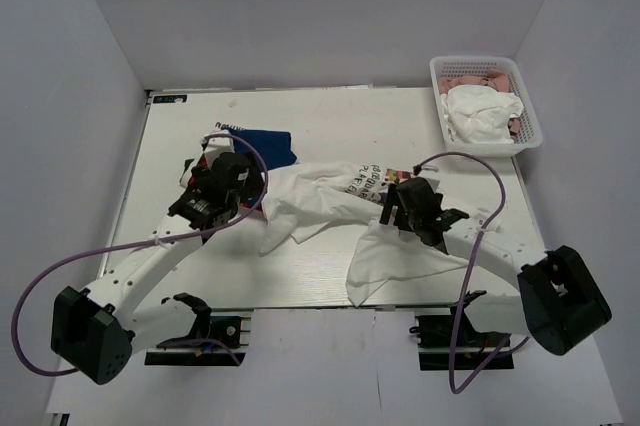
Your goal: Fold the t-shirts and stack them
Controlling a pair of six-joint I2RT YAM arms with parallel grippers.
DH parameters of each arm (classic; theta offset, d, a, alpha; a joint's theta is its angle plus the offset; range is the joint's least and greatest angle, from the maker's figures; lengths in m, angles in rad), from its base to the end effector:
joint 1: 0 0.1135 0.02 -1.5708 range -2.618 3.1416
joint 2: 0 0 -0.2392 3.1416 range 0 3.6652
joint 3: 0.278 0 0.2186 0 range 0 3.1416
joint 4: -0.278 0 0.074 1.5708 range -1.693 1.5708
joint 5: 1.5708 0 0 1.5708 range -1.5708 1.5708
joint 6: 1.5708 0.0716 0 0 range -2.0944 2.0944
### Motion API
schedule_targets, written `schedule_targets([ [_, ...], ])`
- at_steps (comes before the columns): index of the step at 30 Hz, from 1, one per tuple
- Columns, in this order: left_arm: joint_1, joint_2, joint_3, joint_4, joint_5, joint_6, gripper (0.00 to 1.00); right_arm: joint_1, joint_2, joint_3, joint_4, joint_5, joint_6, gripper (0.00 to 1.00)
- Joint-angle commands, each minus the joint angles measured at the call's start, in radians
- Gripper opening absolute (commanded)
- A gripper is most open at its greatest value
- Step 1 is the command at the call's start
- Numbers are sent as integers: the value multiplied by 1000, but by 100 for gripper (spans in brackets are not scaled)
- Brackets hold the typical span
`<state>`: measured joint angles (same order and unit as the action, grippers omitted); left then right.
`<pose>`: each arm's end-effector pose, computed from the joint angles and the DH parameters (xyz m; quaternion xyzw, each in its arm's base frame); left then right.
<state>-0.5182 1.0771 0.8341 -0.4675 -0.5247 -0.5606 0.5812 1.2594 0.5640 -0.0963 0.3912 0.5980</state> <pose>0.2160 -0.0819 0.2431 -0.1267 0.8753 -0.0046 0.4666 0.2198 0.1117 0.1528 0.0814 0.9068 0.0577 0.4096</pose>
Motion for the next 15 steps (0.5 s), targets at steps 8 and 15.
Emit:
schedule_targets([
  [8,4,122,105,15,63,51,100,-102,-69,-38,-204,106,68,90],
  [15,4,254,161,67,103,120,100,-196,-97,-47,-321,129,167,90],
])
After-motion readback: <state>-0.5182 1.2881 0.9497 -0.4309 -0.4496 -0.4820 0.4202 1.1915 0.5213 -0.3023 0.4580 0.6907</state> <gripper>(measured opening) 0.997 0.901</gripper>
